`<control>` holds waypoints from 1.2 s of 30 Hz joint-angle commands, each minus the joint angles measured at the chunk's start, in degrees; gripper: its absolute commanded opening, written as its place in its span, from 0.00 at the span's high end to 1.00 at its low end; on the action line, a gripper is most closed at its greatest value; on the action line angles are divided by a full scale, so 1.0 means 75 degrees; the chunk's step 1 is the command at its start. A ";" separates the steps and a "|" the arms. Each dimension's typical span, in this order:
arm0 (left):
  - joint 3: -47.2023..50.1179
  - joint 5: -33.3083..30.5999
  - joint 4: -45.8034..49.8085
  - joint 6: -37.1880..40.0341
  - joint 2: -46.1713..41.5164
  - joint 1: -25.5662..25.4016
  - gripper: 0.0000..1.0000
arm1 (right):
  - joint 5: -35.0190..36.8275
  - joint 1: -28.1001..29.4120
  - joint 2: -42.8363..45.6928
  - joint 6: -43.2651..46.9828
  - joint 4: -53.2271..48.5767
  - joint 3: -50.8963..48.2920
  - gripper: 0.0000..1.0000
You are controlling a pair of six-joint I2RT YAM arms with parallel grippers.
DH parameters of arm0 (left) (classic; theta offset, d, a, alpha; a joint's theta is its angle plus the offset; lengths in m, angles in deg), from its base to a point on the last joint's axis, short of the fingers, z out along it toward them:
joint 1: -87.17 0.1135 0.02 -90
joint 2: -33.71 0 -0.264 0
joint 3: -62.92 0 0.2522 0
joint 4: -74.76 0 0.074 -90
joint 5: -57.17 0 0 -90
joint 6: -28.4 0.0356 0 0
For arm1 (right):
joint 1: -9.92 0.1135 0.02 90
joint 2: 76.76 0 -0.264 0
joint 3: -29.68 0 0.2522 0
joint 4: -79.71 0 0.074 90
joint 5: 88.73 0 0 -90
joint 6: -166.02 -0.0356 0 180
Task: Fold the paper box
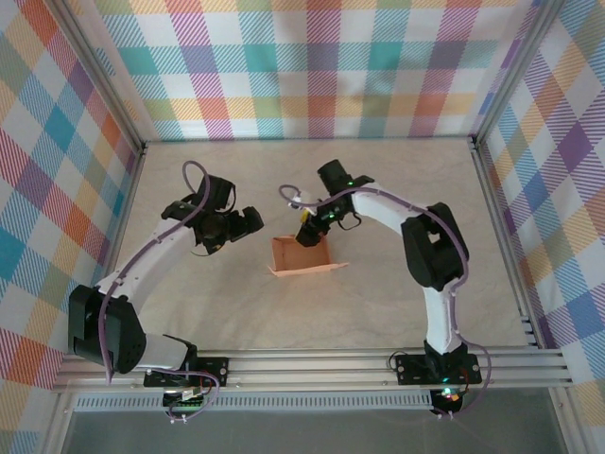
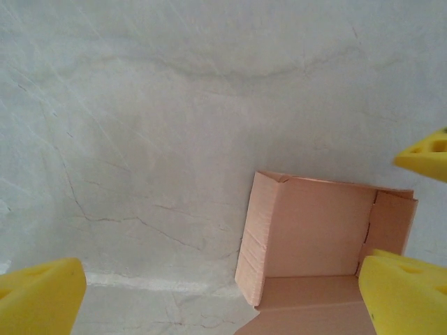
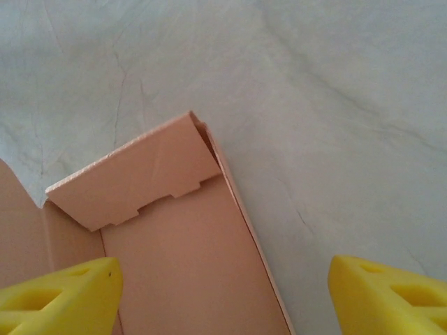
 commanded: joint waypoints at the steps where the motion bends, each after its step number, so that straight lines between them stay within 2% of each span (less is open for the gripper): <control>1: 0.0112 -0.0182 -0.0160 0.0108 -0.0216 0.0044 0.00 | 0.0259 0.0245 -0.0538 0.0901 -0.0792 0.0718 0.24; 5: 0.0141 -0.0102 -0.0137 0.0163 -0.0141 0.0050 0.00 | 0.0743 0.0335 -0.1061 0.0675 -0.0769 0.1193 0.26; 10: 0.0185 0.0113 -0.0195 0.0181 -0.0011 0.0049 0.00 | 0.2687 0.0294 -0.1423 -0.0933 -0.0016 0.1711 0.32; 15: 0.0208 0.0285 -0.0264 0.0188 0.0081 0.0050 0.00 | 0.3276 -0.0032 -0.1198 -0.2545 0.0380 0.1608 0.36; 20: 0.0195 0.0305 -0.0324 0.0148 0.0098 0.0046 0.00 | 0.4185 -0.0420 -0.0998 -0.3793 0.0204 0.1386 0.37; 25: 0.0234 -0.0007 -0.0389 -0.0032 0.0038 0.0055 0.00 | 0.4755 -0.0956 -0.0561 -0.5466 -0.0090 0.0916 0.35; 30: 0.0173 -0.0916 -0.0166 -0.0404 -0.0255 0.0122 0.00 | 0.5312 -0.1311 0.0130 -0.6695 -0.0115 0.0012 0.35; 34: 0.0097 -0.0832 -0.0091 -0.0437 -0.0121 0.0184 0.00 | 0.5281 -0.1587 0.0869 -0.7600 0.0162 -0.1125 0.34; 36: 0.0093 -0.0634 -0.0125 -0.0461 0.0052 0.0184 0.00 | 0.4972 -0.1721 0.1200 -0.7719 0.0342 -0.1562 0.34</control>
